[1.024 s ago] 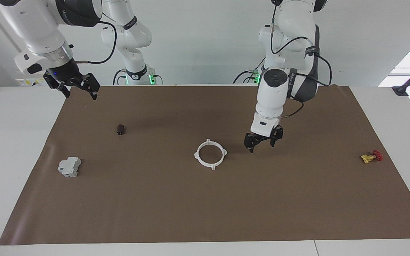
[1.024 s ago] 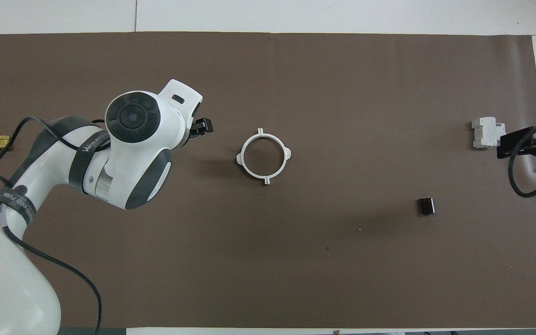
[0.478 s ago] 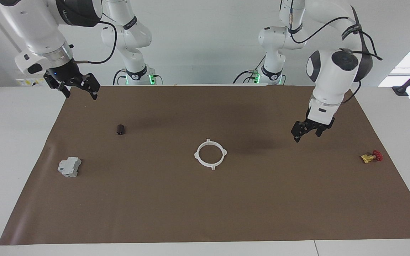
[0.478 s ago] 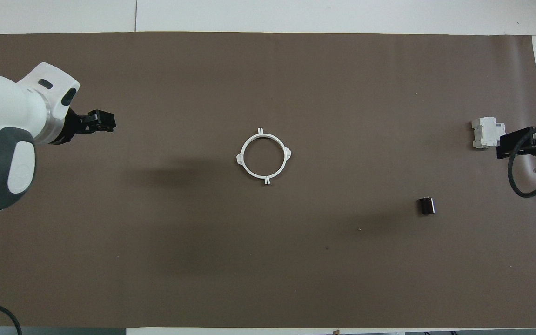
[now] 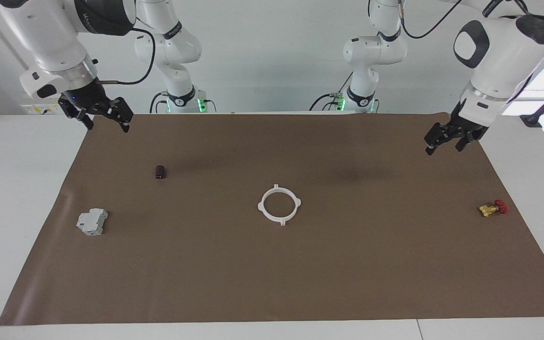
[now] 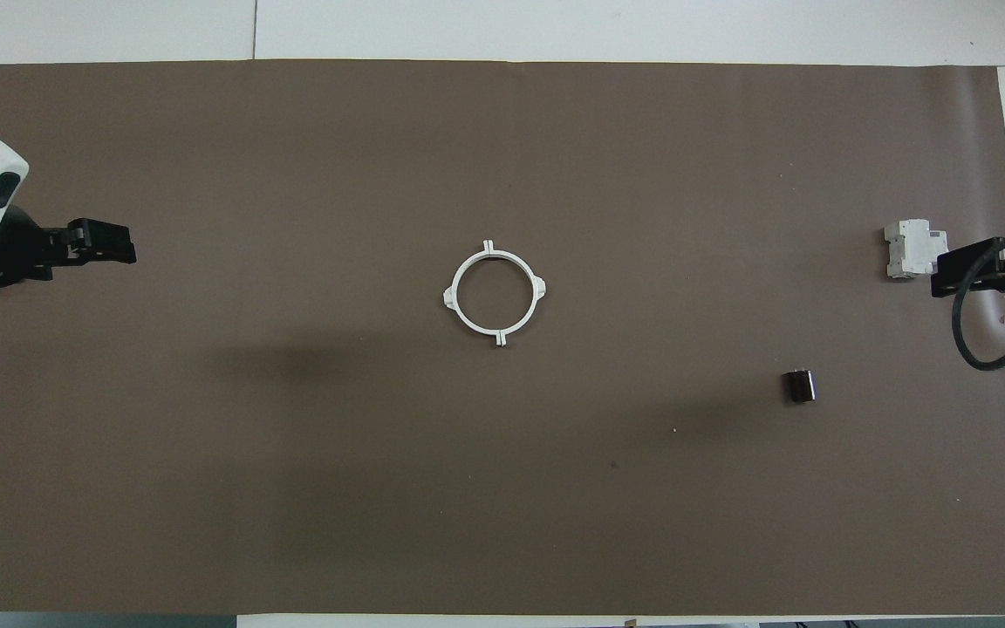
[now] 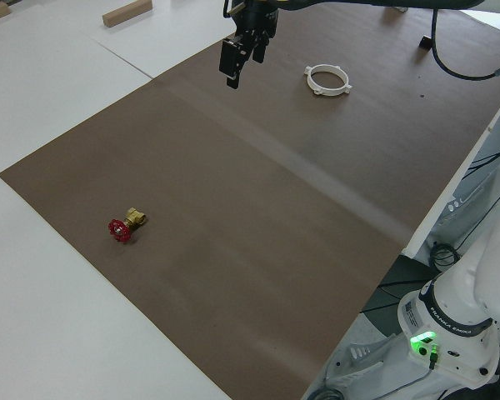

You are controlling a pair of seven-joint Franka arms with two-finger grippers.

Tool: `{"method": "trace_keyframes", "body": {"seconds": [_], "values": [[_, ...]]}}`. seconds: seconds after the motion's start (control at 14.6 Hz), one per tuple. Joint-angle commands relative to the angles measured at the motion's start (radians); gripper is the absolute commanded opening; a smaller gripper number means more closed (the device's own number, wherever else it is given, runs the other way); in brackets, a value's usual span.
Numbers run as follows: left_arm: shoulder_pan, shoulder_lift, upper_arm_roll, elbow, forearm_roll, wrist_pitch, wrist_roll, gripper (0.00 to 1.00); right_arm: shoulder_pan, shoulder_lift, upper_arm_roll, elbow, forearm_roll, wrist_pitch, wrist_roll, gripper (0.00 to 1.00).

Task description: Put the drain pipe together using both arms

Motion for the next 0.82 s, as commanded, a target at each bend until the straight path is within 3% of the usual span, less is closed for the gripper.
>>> {"method": "trace_keyframes", "body": {"seconds": [0.0, 0.27, 0.75], "values": [[0.025, 0.021, -0.002, 0.118, -0.010, -0.134, 0.043, 1.00, -0.010, -0.003, 0.005, 0.001, 0.012, 0.011, -0.025, 1.00], [0.027, 0.050, -0.001, 0.217, -0.003, -0.237, 0.046, 1.00, -0.010, -0.003, 0.006, 0.001, 0.012, 0.009, -0.025, 1.00], [0.027, 0.038, 0.001, 0.185, -0.005, -0.238, 0.047, 1.00, -0.010, -0.003, 0.006, 0.001, 0.012, 0.008, -0.025, 1.00]]}}
